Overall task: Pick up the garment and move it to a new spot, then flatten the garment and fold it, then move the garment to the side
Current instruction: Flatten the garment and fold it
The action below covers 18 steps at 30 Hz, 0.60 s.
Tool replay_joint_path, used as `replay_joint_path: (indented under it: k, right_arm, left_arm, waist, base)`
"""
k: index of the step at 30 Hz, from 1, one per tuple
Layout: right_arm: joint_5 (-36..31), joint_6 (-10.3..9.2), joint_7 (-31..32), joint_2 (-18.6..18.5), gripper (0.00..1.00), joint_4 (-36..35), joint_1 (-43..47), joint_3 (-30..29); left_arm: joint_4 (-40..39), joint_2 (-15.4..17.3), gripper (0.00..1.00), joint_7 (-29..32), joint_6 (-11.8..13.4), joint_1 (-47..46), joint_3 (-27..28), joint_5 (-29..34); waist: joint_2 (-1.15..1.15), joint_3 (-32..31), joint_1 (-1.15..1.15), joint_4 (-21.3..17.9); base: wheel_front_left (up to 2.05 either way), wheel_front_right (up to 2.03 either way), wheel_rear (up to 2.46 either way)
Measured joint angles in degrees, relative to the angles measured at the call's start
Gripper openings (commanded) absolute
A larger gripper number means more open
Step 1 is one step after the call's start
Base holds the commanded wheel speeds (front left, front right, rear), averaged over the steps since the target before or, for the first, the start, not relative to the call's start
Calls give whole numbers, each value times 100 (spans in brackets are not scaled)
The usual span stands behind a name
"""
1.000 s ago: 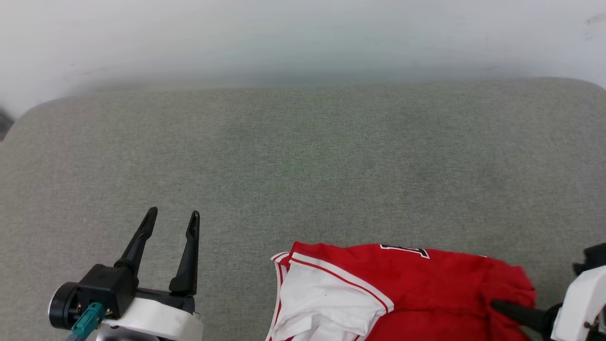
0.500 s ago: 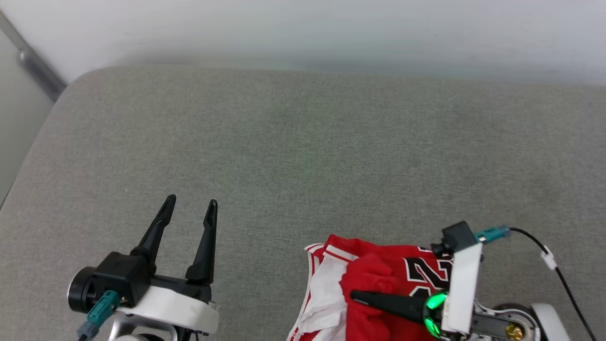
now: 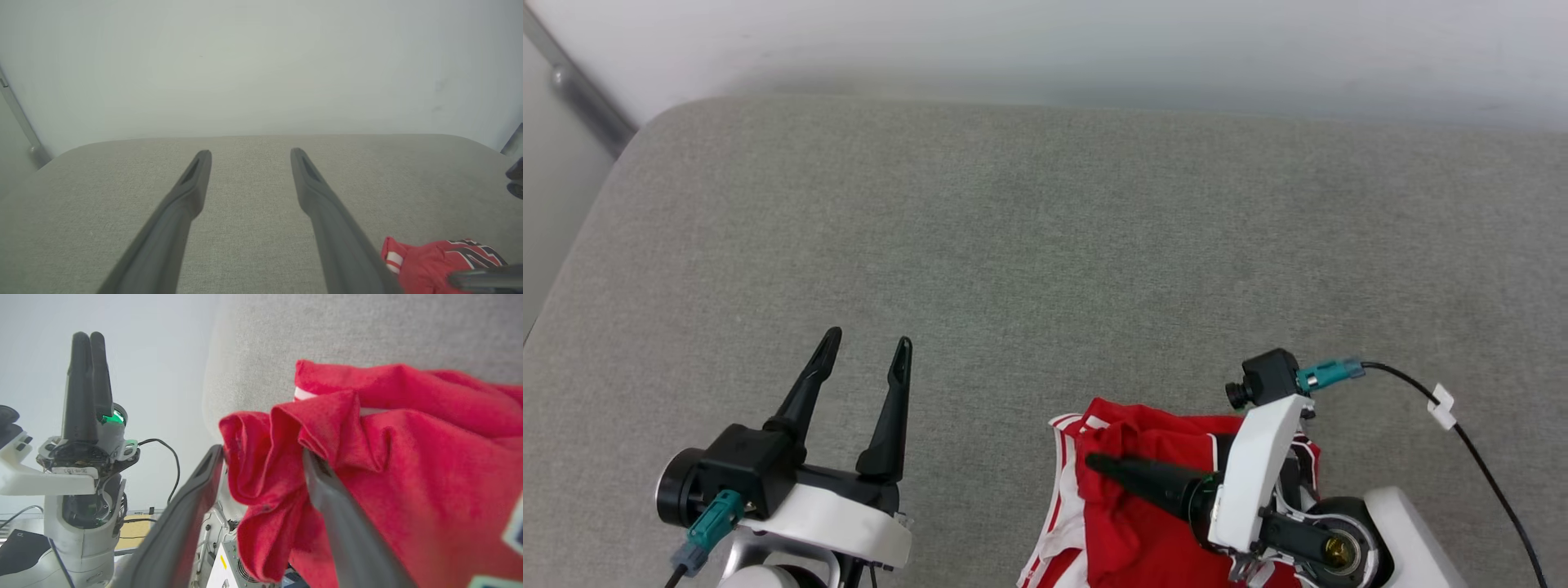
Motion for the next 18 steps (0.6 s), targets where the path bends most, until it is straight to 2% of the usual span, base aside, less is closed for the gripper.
replay_joint_path:
  k: [5, 9, 12, 18]
  right_arm:
    - [-868, 0, -623, -303, 100, -560, -49, 281]
    - [-2232, 1, -1519, -760, 100, -929, -58, 300]
    - [-3161, 1, -2171, -915, 100, -1049, -20, -81]
    - [-4389, 0, -3290, -784, 100, -1344, 408, -1272]
  left_arm:
    - [14, 40, 100, 77, 10, 4, -29, -2]
    - [-10, 79, 100, 86, 57, 61, -5, -2]
    - [-16, 90, 100, 100, 102, 90, 35, -16]
    - [38, 120, 100, 73, 215, 169, 132, -46]
  waist:
    - [0, -137, 0, -129]
    - [0, -230, 0, -241]
    - [0, -279, 0, -326]
    - [0, -392, 0, -475]
  base:
    - [0, 0, 0]
    - [0, 0, 0]
    - [0, 0, 0]
    - [0, 0, 0]
